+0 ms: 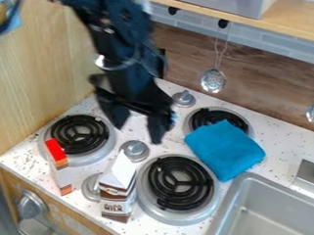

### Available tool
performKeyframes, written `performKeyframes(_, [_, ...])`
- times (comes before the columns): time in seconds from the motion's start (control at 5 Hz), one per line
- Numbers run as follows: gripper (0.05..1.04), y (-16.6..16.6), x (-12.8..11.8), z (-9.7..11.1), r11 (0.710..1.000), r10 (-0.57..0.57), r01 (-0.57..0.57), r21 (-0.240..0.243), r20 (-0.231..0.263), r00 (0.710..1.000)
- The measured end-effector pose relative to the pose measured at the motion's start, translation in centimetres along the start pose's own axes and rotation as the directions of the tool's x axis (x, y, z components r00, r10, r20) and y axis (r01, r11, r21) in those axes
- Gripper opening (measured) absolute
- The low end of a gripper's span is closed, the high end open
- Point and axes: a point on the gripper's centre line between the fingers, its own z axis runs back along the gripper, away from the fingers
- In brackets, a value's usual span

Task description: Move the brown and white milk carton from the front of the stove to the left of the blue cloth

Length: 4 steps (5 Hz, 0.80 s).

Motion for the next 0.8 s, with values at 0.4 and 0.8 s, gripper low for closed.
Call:
performKeyframes(0.4, [1.001, 3.2, -2.0, -0.6, 1.000, 0.018, -0.018, 0.008, 0.004, 1.000])
performKeyframes(0.8, [1.001, 4.0, -3.2, -6.8, 0.999, 0.010, -0.003, 0.052, -0.134, 0.991])
